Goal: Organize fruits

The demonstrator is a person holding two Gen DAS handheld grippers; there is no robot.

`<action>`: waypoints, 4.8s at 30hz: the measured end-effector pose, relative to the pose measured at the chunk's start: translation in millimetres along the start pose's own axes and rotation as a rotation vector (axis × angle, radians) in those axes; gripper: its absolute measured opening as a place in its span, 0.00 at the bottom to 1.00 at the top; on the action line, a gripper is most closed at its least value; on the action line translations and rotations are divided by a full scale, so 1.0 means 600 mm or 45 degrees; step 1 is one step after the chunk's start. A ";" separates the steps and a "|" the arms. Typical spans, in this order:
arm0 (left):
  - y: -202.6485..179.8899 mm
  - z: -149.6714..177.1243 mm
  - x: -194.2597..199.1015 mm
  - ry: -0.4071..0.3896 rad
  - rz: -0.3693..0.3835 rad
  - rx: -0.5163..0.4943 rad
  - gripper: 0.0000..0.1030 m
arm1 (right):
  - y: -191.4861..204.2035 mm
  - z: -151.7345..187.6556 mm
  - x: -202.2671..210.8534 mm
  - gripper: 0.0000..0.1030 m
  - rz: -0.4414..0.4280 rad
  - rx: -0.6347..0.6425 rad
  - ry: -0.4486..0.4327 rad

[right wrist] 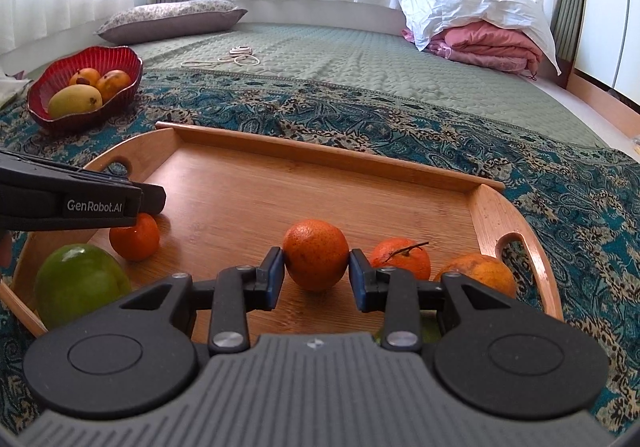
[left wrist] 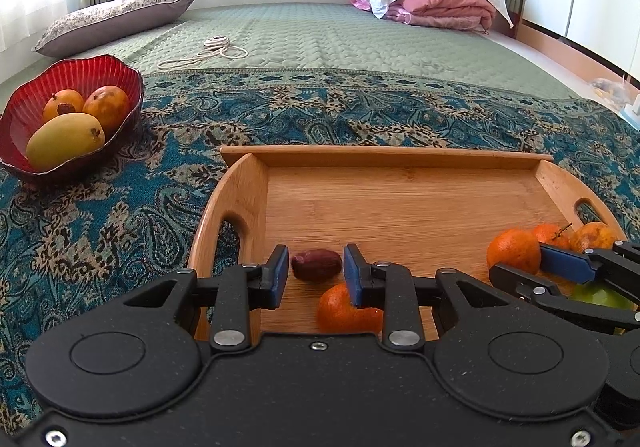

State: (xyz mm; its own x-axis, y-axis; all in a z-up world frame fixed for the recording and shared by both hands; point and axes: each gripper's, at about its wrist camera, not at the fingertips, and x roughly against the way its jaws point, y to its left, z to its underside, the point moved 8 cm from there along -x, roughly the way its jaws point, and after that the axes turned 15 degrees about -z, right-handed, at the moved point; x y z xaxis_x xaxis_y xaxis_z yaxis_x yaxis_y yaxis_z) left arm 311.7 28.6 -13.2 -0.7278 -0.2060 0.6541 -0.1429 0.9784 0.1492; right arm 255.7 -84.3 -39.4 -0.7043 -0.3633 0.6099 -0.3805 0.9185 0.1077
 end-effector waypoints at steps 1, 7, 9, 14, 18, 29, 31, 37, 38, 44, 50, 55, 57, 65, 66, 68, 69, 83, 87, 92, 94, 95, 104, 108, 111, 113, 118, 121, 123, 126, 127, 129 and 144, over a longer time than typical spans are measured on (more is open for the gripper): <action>0.000 0.000 0.000 0.000 0.000 0.000 0.27 | 0.000 -0.002 -0.002 0.39 -0.001 -0.003 0.004; 0.002 -0.001 0.005 0.000 -0.001 0.002 0.30 | -0.005 -0.006 0.000 0.41 -0.015 -0.046 0.005; 0.003 -0.002 0.009 -0.005 -0.006 0.001 0.34 | -0.004 -0.009 0.006 0.48 -0.017 -0.043 -0.012; 0.009 -0.003 0.024 -0.015 -0.011 0.016 0.40 | 0.002 -0.015 0.028 0.52 -0.023 -0.024 -0.049; 0.014 -0.006 0.046 -0.037 -0.001 0.030 0.47 | 0.003 -0.017 0.048 0.54 -0.026 -0.027 -0.081; 0.027 0.011 0.135 -0.155 -0.006 0.046 0.69 | -0.002 -0.014 0.124 0.74 0.005 -0.030 -0.205; 0.030 0.017 0.149 -0.173 -0.010 0.037 0.73 | -0.003 -0.011 0.138 0.78 0.011 -0.024 -0.224; 0.035 0.037 0.185 -0.213 -0.004 0.036 0.79 | -0.007 0.005 0.173 0.85 0.028 -0.029 -0.265; 0.034 0.040 0.191 -0.218 0.000 0.034 0.80 | -0.007 0.008 0.177 0.85 0.031 -0.030 -0.268; 0.028 0.062 0.218 -0.239 0.013 0.025 0.82 | -0.010 0.031 0.199 0.87 0.048 -0.038 -0.285; 0.019 0.095 0.234 -0.233 0.016 0.014 0.83 | -0.011 0.062 0.210 0.90 0.063 -0.054 -0.280; 0.011 0.125 0.237 -0.210 0.019 0.004 0.83 | -0.008 0.092 0.215 0.91 0.067 -0.055 -0.268; 0.010 0.137 0.235 -0.197 0.016 -0.002 0.83 | -0.006 0.104 0.215 0.93 0.071 -0.052 -0.261; 0.006 0.175 0.216 -0.147 -0.023 -0.017 0.83 | -0.003 0.147 0.206 0.97 0.077 -0.048 -0.213; 0.006 0.179 0.213 -0.141 -0.026 -0.018 0.83 | -0.003 0.151 0.204 0.97 0.079 -0.049 -0.207; 0.005 0.187 0.207 -0.129 -0.033 -0.019 0.83 | -0.005 0.158 0.200 0.97 0.085 -0.052 -0.194; 0.005 0.190 0.203 -0.125 -0.040 -0.018 0.83 | -0.006 0.161 0.197 0.97 0.088 -0.054 -0.188; -0.005 0.213 0.161 -0.063 -0.079 -0.001 0.89 | -0.024 0.186 0.156 1.00 0.118 -0.125 -0.103; -0.005 0.216 0.156 -0.063 -0.079 0.009 0.93 | -0.029 0.190 0.153 1.00 0.110 -0.150 -0.092; -0.007 0.218 0.152 -0.063 -0.091 0.004 0.97 | -0.024 0.192 0.151 1.00 0.130 -0.121 -0.087; -0.007 0.218 0.149 -0.050 -0.096 0.008 1.00 | -0.023 0.192 0.150 1.00 0.132 -0.120 -0.089; -0.007 0.218 0.148 -0.045 -0.093 0.010 1.00 | -0.023 0.192 0.150 1.00 0.133 -0.118 -0.090; -0.007 0.218 0.147 -0.047 -0.097 0.013 1.00 | -0.022 0.193 0.149 1.00 0.138 -0.113 -0.091; -0.007 0.220 0.145 -0.041 -0.103 0.011 1.00 | -0.022 0.193 0.149 1.00 0.138 -0.113 -0.090; -0.007 0.220 0.144 -0.039 -0.102 0.014 1.00 | -0.022 0.193 0.149 1.00 0.138 -0.114 -0.091; -0.008 0.220 0.144 -0.039 -0.102 0.016 1.00 | -0.022 0.193 0.149 1.00 0.138 -0.113 -0.090; -0.008 0.220 0.143 -0.040 -0.103 0.016 1.00 | -0.022 0.193 0.149 1.00 0.137 -0.114 -0.090; -0.007 0.221 0.143 -0.039 -0.103 0.014 1.00 | -0.022 0.193 0.150 1.00 0.138 -0.113 -0.091; -0.007 0.221 0.143 -0.040 -0.102 0.015 1.00 | -0.022 0.192 0.150 1.00 0.138 -0.113 -0.091; -0.007 0.221 0.142 -0.042 -0.100 0.015 1.00 | -0.022 0.192 0.150 1.00 0.138 -0.113 -0.091; -0.007 0.221 0.142 -0.043 -0.099 0.016 1.00 | -0.022 0.193 0.150 1.00 0.138 -0.113 -0.091; -0.007 0.221 0.142 -0.044 -0.102 0.014 1.00 | -0.022 0.193 0.150 1.00 0.138 -0.113 -0.091; -0.007 0.223 0.143 -0.052 -0.104 0.013 1.00 | -0.021 0.193 0.150 1.00 0.138 -0.113 -0.091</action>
State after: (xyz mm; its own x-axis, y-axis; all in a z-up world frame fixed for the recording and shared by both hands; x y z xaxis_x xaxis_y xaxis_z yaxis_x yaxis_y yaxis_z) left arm 159.9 8.6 -56.8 -0.7401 -0.2846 0.6093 -0.2094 0.9585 0.1934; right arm 127.6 -146.7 -76.7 -0.7807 -0.2684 0.5644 -0.2474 0.9620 0.1152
